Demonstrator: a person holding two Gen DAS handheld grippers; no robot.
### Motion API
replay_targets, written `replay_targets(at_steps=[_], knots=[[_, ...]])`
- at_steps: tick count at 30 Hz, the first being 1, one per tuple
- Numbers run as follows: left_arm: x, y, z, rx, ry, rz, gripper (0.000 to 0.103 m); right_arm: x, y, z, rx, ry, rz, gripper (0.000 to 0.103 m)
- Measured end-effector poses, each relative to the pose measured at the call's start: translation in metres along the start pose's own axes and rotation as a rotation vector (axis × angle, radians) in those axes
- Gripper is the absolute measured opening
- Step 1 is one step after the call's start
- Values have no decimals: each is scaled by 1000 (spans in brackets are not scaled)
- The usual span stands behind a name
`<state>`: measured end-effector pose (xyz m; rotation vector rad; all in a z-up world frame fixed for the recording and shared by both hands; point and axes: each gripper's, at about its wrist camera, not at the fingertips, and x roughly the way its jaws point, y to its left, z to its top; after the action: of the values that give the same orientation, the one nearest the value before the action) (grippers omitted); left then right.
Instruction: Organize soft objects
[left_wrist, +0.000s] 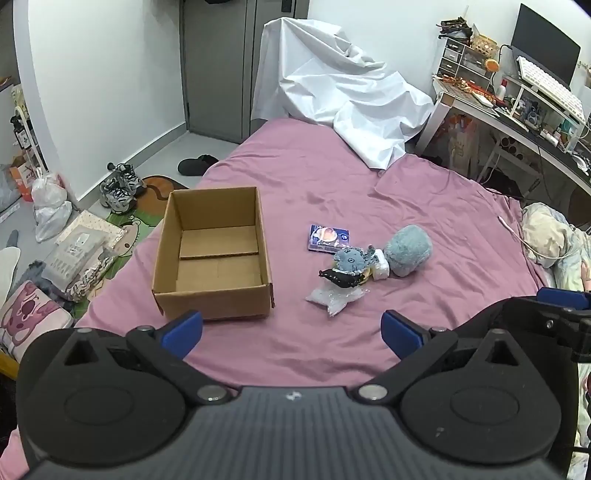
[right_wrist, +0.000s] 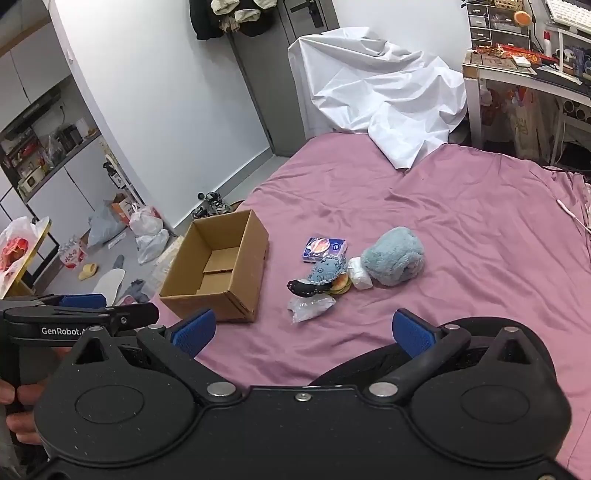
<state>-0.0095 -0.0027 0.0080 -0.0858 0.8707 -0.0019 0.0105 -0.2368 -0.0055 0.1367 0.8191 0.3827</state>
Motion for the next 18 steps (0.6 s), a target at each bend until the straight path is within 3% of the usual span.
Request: replay_targets(at_steps=[18], knots=[[7,4,0,-9,13,-4,102,7,3,0,-3,20,-22,103]])
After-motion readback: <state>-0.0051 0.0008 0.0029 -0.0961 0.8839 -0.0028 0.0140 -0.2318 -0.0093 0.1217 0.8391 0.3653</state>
